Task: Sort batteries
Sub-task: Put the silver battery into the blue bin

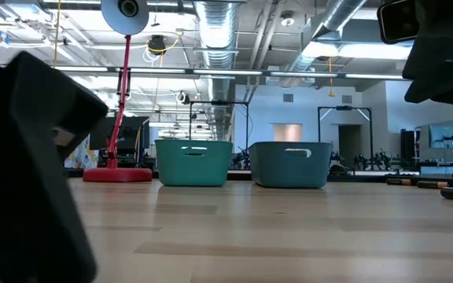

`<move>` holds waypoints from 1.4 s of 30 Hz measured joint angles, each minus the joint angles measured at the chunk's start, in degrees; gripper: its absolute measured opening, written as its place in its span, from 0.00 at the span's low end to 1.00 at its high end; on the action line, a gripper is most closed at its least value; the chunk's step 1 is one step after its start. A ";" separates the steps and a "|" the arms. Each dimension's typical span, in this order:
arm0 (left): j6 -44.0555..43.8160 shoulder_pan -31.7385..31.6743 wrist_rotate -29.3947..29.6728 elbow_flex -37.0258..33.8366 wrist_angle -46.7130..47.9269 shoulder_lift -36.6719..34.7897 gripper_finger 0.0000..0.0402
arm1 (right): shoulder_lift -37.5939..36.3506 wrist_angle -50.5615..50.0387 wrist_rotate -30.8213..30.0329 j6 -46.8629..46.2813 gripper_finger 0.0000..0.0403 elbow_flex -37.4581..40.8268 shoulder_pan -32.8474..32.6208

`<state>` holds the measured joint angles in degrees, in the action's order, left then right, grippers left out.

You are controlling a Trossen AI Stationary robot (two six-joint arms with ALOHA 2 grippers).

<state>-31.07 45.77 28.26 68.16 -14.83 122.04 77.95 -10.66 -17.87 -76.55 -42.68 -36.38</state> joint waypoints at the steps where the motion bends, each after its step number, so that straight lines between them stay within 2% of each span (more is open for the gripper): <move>1: 0.00 -0.21 0.02 0.00 0.00 0.00 0.43 | 0.00 0.00 0.00 -0.11 0.29 0.00 0.00; 14: 0.79 -3.30 -1.23 0.11 3.06 -0.17 0.42 | 0.00 0.00 0.00 -1.26 0.29 0.00 0.00; 31: 5.55 -6.58 -2.79 0.15 6.36 -0.28 0.13 | 0.00 -0.09 -0.02 -2.65 0.29 0.00 0.02; 36: 6.59 -7.78 -3.42 0.13 6.54 -0.28 0.12 | 0.00 -0.89 -0.01 -2.36 0.29 0.00 0.11; 42: 5.60 -11.62 -5.46 0.08 6.77 -1.13 0.12 | 0.00 -1.75 -0.02 3.00 0.29 0.00 0.36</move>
<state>-25.47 34.15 22.80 68.24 -8.06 120.91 77.95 -12.41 -17.89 -73.55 -42.68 -36.02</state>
